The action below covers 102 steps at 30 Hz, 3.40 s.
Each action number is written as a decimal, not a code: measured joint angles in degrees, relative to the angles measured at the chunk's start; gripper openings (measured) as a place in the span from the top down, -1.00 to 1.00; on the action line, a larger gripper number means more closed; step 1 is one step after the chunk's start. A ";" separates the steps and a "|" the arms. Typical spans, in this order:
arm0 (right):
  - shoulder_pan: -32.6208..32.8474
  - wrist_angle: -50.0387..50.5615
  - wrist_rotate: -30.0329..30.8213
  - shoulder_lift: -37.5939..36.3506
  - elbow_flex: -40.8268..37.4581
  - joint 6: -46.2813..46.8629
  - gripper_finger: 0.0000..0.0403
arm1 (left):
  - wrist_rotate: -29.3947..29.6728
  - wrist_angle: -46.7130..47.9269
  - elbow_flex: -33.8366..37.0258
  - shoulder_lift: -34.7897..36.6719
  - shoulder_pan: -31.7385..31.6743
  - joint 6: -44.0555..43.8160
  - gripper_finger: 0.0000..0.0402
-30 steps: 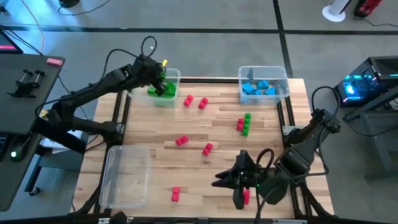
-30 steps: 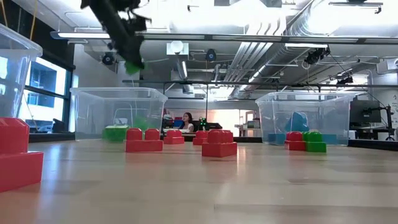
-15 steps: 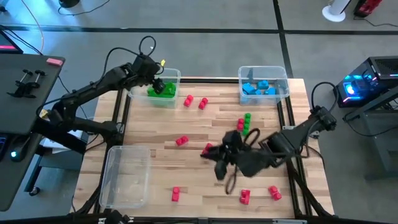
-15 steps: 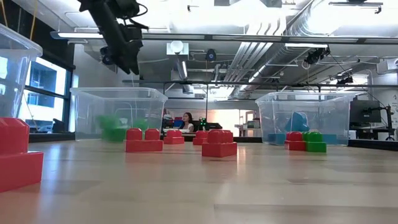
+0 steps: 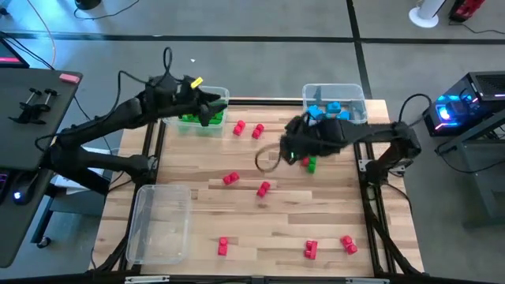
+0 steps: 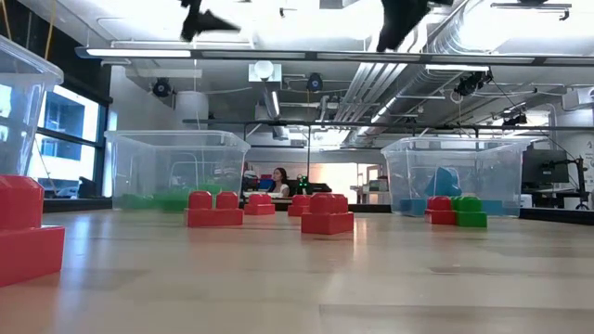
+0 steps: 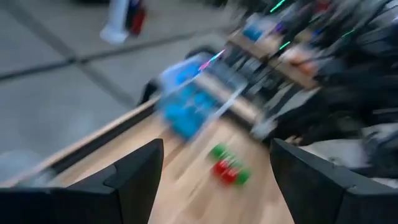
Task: Sort blocks
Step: Put the green game piece into the top left transparent bin
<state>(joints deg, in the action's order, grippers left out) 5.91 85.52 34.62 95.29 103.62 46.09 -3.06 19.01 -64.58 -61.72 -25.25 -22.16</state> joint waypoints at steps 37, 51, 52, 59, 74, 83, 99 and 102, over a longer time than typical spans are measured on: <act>-6.35 -30.30 -24.14 -12.04 -56.05 43.89 0.23 | -19.47 -12.31 -0.02 -3.03 -9.44 9.88 -0.39; -9.00 -34.49 -26.37 -6.23 -56.03 39.89 0.20 | -19.36 -12.38 -0.02 -3.01 -7.88 8.53 -0.39; -8.98 -35.14 -26.48 -6.25 -56.03 39.29 0.20 | -19.34 -12.38 -0.02 -3.01 -7.77 8.07 -0.39; -9.02 -33.21 -24.74 -6.45 -56.03 37.84 0.20 | -18.72 -12.40 -0.02 -3.01 -6.09 7.20 -0.39; -15.58 -35.09 -21.74 -6.45 -57.02 34.42 0.21 | -18.33 -12.40 -0.02 -3.11 -5.01 5.72 -0.39; -16.05 -41.96 -23.11 -6.78 -62.39 35.06 0.37 | -18.98 -12.40 -0.02 -3.11 -4.38 6.11 -0.39; -7.38 -21.07 -27.16 -21.32 -62.80 32.65 0.98 | -19.12 -12.44 -0.02 -3.11 -2.70 9.30 -0.39; -3.51 -20.32 -25.82 -28.25 -61.79 35.93 0.96 | -19.03 -12.47 -0.02 -3.29 -2.21 9.50 -0.39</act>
<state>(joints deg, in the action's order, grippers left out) 2.40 65.21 8.81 67.03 41.84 82.02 -22.09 6.54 -64.60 -65.02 -27.46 -12.66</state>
